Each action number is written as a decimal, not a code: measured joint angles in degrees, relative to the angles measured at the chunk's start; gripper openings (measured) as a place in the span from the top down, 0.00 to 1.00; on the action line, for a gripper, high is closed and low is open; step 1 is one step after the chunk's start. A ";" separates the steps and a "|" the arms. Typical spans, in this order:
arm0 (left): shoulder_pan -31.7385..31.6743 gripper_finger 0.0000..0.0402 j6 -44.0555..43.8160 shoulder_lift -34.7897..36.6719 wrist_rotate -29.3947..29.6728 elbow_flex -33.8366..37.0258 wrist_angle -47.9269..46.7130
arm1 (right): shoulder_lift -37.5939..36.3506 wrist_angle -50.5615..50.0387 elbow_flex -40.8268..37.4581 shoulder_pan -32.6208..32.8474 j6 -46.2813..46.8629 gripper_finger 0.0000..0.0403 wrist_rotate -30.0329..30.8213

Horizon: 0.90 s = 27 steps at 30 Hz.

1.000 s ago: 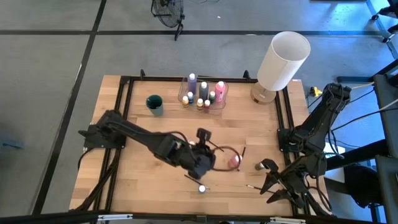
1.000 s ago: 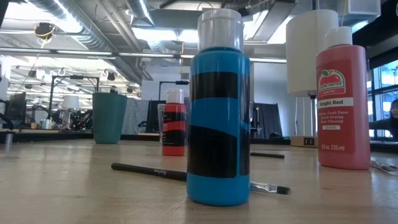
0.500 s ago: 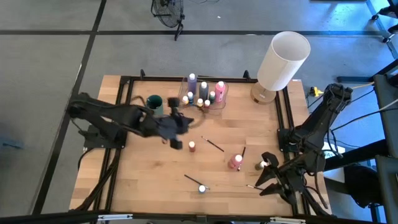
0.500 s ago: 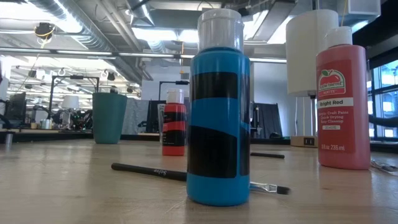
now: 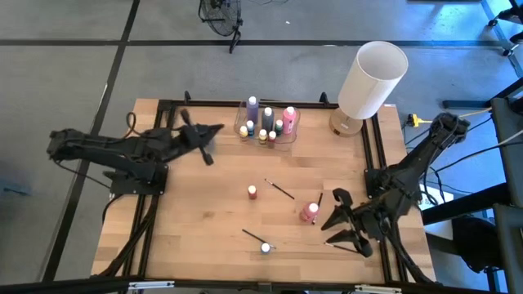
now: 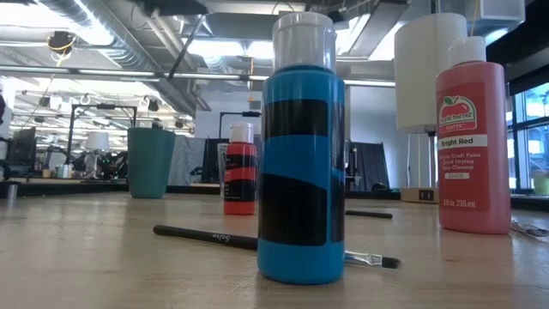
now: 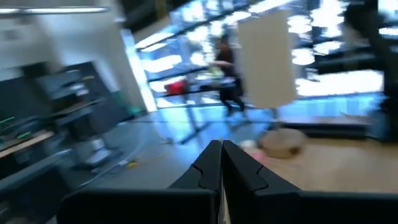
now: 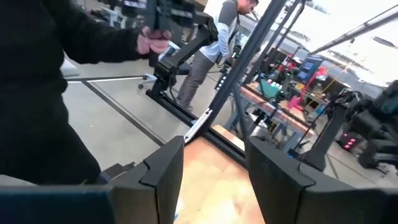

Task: Pick & Place Paint Supplies
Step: Put the silver paint brush into the green cup

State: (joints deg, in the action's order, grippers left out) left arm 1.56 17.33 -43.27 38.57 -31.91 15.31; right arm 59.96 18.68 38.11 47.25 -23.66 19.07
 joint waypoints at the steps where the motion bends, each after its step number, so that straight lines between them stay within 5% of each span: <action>1: -0.30 1.00 0.01 0.80 1.83 1.94 2.63 | 0.00 -0.39 0.00 -0.57 0.32 0.57 -0.77; 6: -0.68 1.00 -0.02 1.97 12.66 8.49 10.46 | 0.00 -1.84 -0.02 -3.03 2.25 0.59 -3.82; 13: -0.69 1.00 -1.54 1.97 18.97 14.59 17.74 | 0.02 -3.33 -0.02 -4.97 3.11 0.64 -10.09; 27: -5.70 1.00 -10.27 1.87 16.71 25.08 26.70 | 0.02 -3.09 -0.02 -5.36 3.74 0.65 -10.80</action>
State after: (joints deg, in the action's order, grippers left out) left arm -4.14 7.06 -41.40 55.28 -6.83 42.00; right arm 59.99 15.59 38.09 41.89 -19.92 8.27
